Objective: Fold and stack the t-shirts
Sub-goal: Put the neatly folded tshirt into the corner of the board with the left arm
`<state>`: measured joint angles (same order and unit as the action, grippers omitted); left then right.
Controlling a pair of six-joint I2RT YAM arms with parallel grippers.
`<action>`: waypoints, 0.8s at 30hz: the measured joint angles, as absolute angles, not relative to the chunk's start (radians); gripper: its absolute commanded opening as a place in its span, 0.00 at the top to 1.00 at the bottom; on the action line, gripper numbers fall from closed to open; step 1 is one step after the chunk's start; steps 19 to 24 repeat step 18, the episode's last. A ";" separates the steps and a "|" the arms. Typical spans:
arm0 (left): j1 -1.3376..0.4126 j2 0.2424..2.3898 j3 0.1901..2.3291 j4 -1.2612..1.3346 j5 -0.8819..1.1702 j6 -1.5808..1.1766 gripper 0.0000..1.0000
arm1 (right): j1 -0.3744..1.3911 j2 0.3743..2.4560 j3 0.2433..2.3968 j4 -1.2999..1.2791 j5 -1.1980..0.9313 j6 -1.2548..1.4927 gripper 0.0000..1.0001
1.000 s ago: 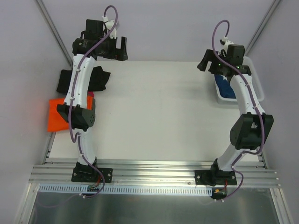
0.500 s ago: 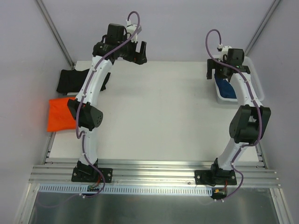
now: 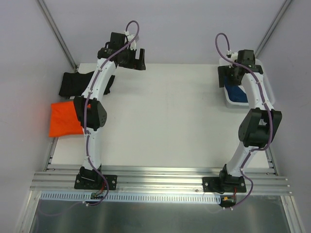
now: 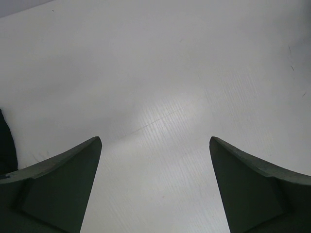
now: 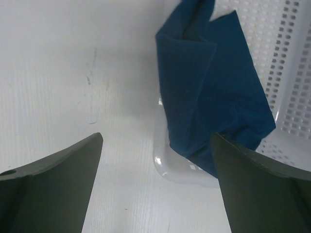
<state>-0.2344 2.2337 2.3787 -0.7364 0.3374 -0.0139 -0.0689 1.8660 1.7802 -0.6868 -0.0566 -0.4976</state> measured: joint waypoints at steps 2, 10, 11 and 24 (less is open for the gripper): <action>-0.237 2.234 2.381 -0.732 0.331 -0.012 0.04 | -0.070 1.866 1.780 -0.699 -0.008 -0.480 0.03; -0.257 2.234 2.381 -0.730 0.284 0.012 0.03 | -0.043 1.863 1.947 -0.891 0.229 -0.407 0.03; -0.259 2.234 2.381 -0.730 0.278 0.014 0.03 | -0.035 1.845 1.948 -0.896 0.244 -0.403 0.03; -0.303 2.234 2.381 -0.730 0.257 0.021 0.02 | 0.021 1.736 1.903 -0.939 0.301 -0.397 0.03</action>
